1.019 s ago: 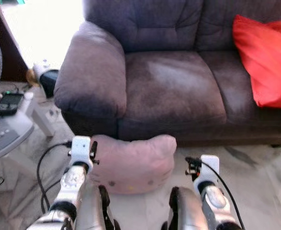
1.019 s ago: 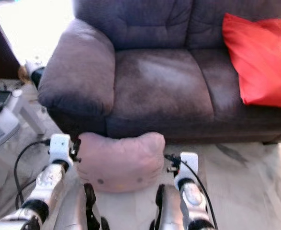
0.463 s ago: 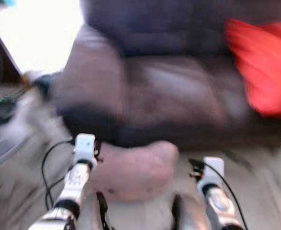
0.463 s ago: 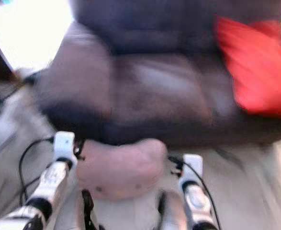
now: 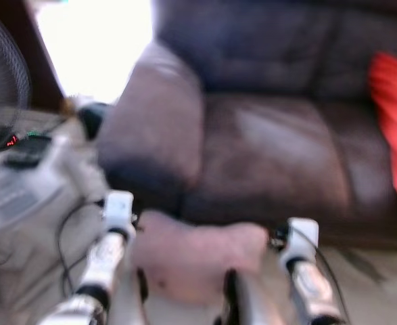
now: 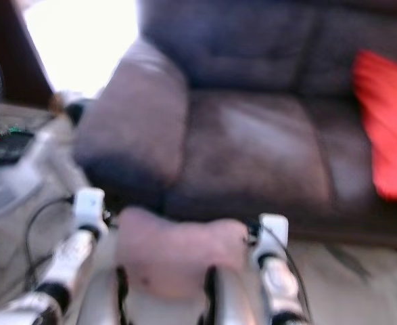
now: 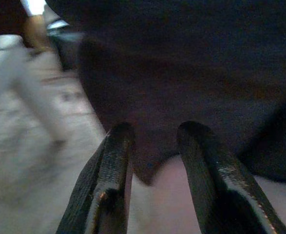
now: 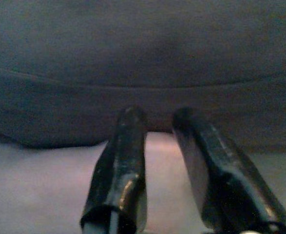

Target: Move the pillow to the sofa from floor

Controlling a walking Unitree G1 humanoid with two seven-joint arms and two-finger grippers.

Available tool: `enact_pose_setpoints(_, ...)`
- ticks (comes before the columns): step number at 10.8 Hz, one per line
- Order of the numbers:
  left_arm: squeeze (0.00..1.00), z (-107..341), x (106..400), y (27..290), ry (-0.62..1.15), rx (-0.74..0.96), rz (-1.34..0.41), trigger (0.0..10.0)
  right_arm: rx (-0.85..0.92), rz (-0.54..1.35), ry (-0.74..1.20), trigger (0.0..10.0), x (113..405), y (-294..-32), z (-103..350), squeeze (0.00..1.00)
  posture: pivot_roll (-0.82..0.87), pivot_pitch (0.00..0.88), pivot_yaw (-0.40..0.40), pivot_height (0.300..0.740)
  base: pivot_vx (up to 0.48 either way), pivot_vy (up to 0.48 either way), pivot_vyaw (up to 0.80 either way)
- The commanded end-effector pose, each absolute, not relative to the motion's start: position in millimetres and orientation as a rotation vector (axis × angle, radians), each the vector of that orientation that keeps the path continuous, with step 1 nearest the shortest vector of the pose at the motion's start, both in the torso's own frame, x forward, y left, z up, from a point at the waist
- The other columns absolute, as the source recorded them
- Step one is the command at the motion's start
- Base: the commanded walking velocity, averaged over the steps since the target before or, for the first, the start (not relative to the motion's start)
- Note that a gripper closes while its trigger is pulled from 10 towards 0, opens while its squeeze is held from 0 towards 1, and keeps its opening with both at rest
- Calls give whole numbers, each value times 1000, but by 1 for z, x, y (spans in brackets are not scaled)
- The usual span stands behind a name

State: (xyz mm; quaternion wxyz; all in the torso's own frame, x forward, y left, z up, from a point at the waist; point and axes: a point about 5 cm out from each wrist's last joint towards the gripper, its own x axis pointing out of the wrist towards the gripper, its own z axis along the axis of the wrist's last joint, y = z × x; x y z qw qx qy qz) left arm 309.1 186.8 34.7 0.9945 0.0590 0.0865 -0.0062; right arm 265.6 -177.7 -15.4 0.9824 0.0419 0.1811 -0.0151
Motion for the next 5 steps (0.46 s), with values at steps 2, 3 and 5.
enact_pose_setpoints(2,0,31,307,182,181,112,-28,10000,78,-57,399,10000,258,-185,-22,0,72,73,-47,561,0,0,0)
enact_pose_setpoints(3,0,30,306,181,182,106,-33,10000,74,-69,405,10000,256,-186,-23,0,72,73,-48,561,0,0,0)
enact_pose_setpoints(5,0,29,305,181,184,101,-38,10000,71,-78,418,10000,254,-187,-25,0,72,74,-48,561,0,0,0)
